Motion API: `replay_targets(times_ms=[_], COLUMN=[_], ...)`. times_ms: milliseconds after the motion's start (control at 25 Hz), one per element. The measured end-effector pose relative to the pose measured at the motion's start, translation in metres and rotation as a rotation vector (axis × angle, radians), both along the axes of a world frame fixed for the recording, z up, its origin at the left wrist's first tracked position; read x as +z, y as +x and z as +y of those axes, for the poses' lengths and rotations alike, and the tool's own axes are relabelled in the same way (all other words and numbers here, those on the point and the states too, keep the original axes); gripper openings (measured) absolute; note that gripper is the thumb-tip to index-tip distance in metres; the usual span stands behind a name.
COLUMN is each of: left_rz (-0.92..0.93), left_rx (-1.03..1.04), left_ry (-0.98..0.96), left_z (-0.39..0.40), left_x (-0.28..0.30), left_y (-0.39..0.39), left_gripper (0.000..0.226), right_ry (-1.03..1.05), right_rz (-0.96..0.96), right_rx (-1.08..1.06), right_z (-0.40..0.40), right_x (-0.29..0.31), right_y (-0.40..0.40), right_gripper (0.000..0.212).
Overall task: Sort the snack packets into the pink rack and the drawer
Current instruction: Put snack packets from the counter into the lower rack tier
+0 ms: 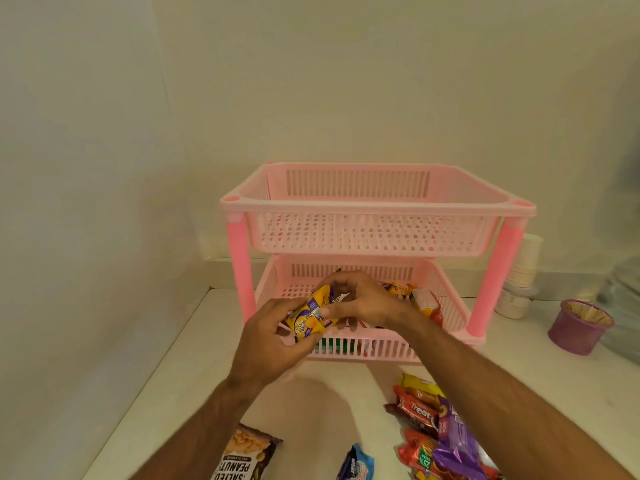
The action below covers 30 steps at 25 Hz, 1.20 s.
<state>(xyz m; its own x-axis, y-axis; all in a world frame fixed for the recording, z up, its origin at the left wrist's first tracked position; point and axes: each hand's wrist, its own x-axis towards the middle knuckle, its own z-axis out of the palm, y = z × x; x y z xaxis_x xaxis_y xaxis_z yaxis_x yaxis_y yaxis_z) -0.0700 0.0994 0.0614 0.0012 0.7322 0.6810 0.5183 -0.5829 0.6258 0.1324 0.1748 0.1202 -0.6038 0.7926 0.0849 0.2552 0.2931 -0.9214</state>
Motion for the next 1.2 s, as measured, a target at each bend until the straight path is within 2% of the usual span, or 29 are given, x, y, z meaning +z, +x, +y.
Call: replay_targets(times_ms=[120,240,320,400,480,520,600,840,920,1000,1080,1200], left_rz=[0.018,0.056,0.177,0.510,0.794,0.823,0.778,0.648,0.642,0.588,0.356,0.025], left_rx=[0.059,0.095,0.012,-0.077,-0.132,-0.153,-0.186,-0.226,-0.213,-0.193,-0.209,-0.183], left_ry=[0.007,-0.107,-0.405,-0.798,-1.121,-1.230,-1.328,-1.300,-1.197,-1.025,-0.869,-0.577], left_z=[-0.004,-0.006,-0.009,-0.014,-0.022,-0.025,-0.029,-0.029,-0.027,-0.023,-0.020,-0.017], left_x=[-0.004,-0.014,-0.020,-0.026,-0.032,-0.036,-0.045,-0.051,-0.050,-0.046,-0.038,-0.023], left_y=[-0.009,-0.035,-0.057,-0.074,-0.083,-0.084,-0.084,-0.086,-0.088,-0.085,-0.078,-0.056], left_gripper=[0.058,0.041,0.049,0.053,0.071,0.080,0.083,0.061,0.055,0.053,0.055,0.055], right_ry=[-0.007,0.046,0.142,0.336,0.491,0.513,0.483,0.327,0.352,0.439,0.502,0.496], right_rz=[0.068,0.116,0.047,-0.149,-0.353,-0.430,-0.558,-0.674,-0.645,-0.512,-0.345,-0.219], right_rx=[-0.048,-0.183,-0.297,-0.337,-0.309,-0.298,-0.288,-0.148,-0.161,-0.234,-0.245,-0.077], right_z=[0.000,0.008,0.017,0.028,0.034,0.036,0.040,0.047,0.041,0.031,0.018,-0.004], right_x=[-0.003,-0.008,-0.012,-0.022,-0.035,-0.041,-0.049,-0.049,-0.048,-0.047,-0.045,-0.037], right_y=[-0.004,-0.009,-0.014,-0.019,-0.027,-0.031,-0.038,-0.031,-0.029,-0.027,-0.028,-0.034], right_gripper=[0.030,0.034,0.031,0.024,0.016,0.016,0.022,0.033,0.031,0.029,0.033,0.047])
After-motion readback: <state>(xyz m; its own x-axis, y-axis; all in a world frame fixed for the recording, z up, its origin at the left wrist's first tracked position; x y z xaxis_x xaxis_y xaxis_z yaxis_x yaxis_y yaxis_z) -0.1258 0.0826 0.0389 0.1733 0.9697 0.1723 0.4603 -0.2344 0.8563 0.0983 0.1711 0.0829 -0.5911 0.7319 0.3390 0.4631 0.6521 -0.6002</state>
